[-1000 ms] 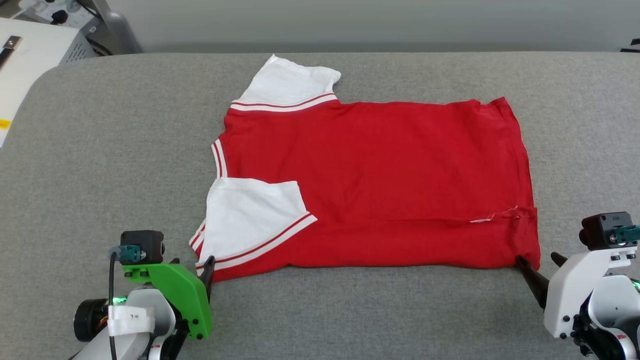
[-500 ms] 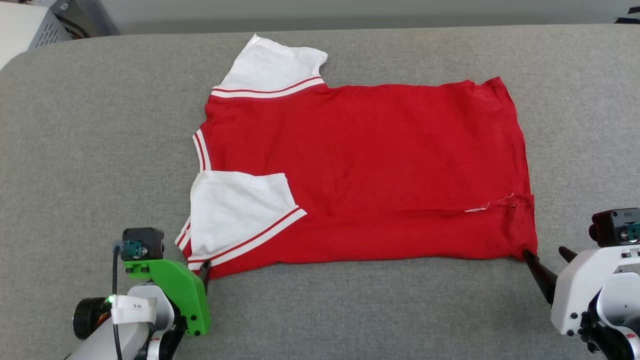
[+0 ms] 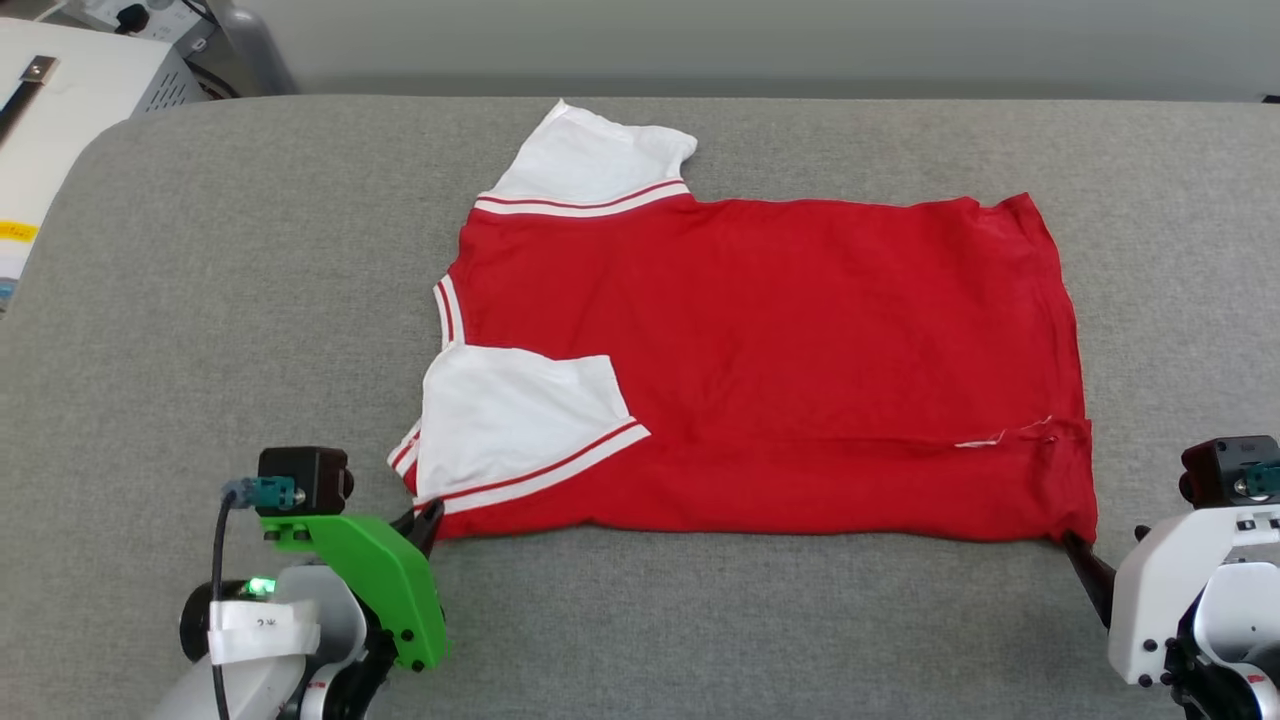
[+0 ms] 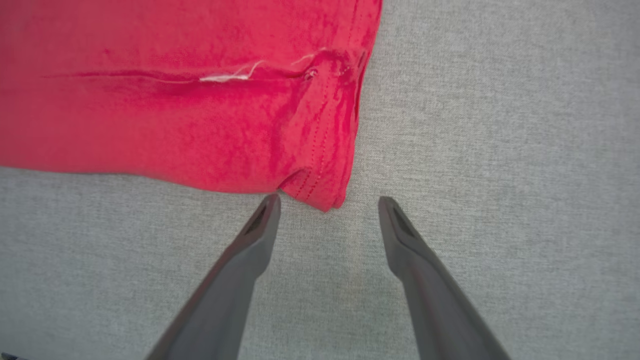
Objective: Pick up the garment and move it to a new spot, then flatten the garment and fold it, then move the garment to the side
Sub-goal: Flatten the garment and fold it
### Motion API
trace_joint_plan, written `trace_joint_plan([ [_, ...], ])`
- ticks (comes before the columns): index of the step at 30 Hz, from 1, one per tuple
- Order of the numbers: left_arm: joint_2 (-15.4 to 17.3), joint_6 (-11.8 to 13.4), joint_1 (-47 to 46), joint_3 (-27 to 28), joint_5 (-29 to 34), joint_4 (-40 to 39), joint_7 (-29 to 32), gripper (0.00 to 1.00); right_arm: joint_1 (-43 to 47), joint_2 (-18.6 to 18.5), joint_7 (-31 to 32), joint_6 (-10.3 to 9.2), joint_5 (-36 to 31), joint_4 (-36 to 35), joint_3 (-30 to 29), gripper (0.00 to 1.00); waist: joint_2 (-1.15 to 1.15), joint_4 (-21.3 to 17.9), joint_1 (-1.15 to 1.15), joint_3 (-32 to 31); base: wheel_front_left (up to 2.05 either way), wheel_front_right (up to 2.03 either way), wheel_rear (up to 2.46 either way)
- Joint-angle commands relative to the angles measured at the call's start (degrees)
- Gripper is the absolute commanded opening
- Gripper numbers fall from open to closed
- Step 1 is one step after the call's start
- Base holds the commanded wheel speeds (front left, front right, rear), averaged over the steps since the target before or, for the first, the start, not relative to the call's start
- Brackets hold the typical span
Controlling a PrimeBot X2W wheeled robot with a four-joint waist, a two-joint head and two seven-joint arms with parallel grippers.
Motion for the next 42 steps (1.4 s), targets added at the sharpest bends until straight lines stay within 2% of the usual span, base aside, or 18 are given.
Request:
trace_joint_plan([
  [1,0.8,0.5,0.4,0.3,0.3,-1.4,0.0,0.0,-1.2,0.3,0.3,-0.04,-0.9,0.7,-0.4,1.0,0.0,0.6,0.0,-0.1,0.0,0.0,0.0],
  [9,2.7,2.8,1.0,0.7,1.0,-9.3,1.2,0.0,-3.9,2.7,0.5,-0.04,-3.7,6.4,-2.2,1.0,0.0,1.8,0.0,1.2,0.0,0.0,0.0],
  [18,3.0,3.0,1.2,0.1,1.1,-9.6,1.9,0.0,-6.8,4.5,-0.7,-0.04,-3.2,11.7,-3.3,1.0,0.0,2.2,0.0,3.3,0.0,0.0,0.0],
  [20,3.0,2.9,1.2,-0.1,1.1,-9.2,2.1,0.0,-7.1,4.7,-0.6,-0.04,-2.8,12.5,-3.1,0.71,0.0,2.2,0.0,3.4,0.0,0.0,0.0],
  [21,3.0,2.8,1.2,-0.3,1.1,-8.9,2.3,0.0,-7.2,4.7,-0.5,-0.04,-2.7,12.9,-2.9,0.21,0.0,2.2,0.0,3.4,0.0,0.0,0.0],
  [22,3.0,2.7,1.1,-0.3,1.0,-8.8,2.3,0.0,-7.3,4.6,-0.6,-0.04,-2.7,13.3,-2.8,0.0,0.0,2.2,0.0,3.5,0.0,0.0,0.0],
  [32,2.7,2.3,1.8,-0.8,0.4,-6.3,2.4,0.0,-7.1,2.6,-1.5,-0.04,-2.1,14.2,-3.4,0.0,0.0,1.9,0.0,0.8,0.0,0.0,0.0],
  [42,2.6,1.9,4.4,-2.3,-0.3,-3.9,3.0,0.0,-2.3,-0.9,1.9,-0.04,0.1,10.5,-3.3,0.0,0.0,1.4,0.0,-3.9,0.0,0.0,0.0],
])
